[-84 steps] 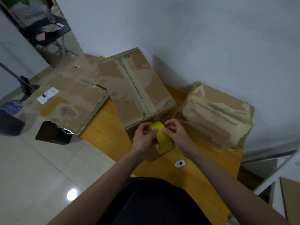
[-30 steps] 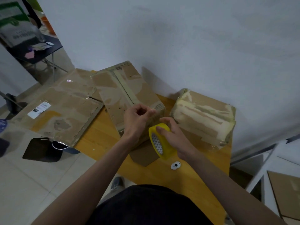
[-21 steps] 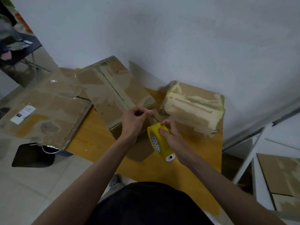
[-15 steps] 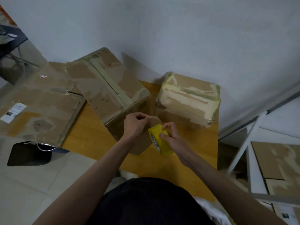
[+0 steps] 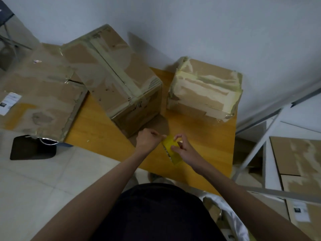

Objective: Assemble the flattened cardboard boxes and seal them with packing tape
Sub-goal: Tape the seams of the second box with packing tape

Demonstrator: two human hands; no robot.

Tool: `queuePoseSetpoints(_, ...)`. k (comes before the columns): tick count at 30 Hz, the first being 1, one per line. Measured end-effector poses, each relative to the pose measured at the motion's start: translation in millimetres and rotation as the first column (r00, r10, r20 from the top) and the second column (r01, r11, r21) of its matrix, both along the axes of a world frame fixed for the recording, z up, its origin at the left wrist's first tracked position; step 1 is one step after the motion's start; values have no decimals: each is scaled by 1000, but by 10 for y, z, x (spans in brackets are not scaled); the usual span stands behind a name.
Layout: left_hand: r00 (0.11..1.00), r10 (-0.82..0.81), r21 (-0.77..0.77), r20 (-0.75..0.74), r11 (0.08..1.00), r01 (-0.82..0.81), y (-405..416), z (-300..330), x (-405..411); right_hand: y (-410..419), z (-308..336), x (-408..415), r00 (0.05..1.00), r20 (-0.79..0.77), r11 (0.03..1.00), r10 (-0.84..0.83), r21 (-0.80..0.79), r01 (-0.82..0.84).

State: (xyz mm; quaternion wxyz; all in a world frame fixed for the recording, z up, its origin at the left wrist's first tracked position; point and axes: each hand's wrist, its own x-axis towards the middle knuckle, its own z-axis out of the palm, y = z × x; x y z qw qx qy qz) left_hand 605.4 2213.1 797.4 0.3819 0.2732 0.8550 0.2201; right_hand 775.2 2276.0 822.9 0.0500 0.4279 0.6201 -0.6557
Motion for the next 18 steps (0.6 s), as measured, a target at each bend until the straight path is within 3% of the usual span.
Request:
queuePoseSetpoints(3, 991, -100, -139, -89, 986, 87, -93, -87, -125, 8, -209, -63, 996, 45, 995, 81, 57, -83)
queuePoseSetpoints(9, 981, -71, -47, -179, 997, 64, -299, 12, -207, 30, -687, -417, 923, 191, 852, 334, 358, -382)
queuePoseSetpoints(14, 961, -131, 86, -245, 984, 156, -332, 329, -253, 60, -991, -580, 782, 322, 582, 534, 531, -616)
queuePoseSetpoints(18, 931, -109, 320, -348, 920, 227, -297, 629, -313, 16, -1071, -645, 662, 461, 412, 591, 533, -739)
